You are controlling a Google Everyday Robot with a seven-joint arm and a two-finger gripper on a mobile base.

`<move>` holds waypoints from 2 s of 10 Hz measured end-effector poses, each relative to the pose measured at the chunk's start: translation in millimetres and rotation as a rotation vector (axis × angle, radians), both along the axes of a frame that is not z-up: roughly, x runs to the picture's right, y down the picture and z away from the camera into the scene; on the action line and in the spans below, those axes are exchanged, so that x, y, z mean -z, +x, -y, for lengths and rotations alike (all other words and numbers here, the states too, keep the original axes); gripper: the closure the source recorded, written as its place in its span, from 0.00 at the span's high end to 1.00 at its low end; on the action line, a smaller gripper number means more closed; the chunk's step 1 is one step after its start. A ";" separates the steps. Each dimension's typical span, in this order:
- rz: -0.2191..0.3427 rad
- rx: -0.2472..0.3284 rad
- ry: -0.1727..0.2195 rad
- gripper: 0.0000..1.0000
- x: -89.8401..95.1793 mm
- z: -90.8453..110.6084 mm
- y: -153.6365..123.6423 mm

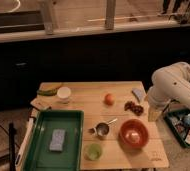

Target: Place apple in paper cup

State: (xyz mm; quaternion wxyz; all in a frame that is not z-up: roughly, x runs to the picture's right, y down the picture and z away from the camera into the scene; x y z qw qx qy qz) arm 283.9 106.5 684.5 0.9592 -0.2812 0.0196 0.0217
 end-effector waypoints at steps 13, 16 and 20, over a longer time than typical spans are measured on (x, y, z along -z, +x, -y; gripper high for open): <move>0.000 0.000 0.000 0.80 0.0 0.1 0.0; 0.022 0.058 0.013 0.80 -26.8 4.8 -37.7; 0.044 0.079 0.023 0.80 -45.7 5.8 -51.9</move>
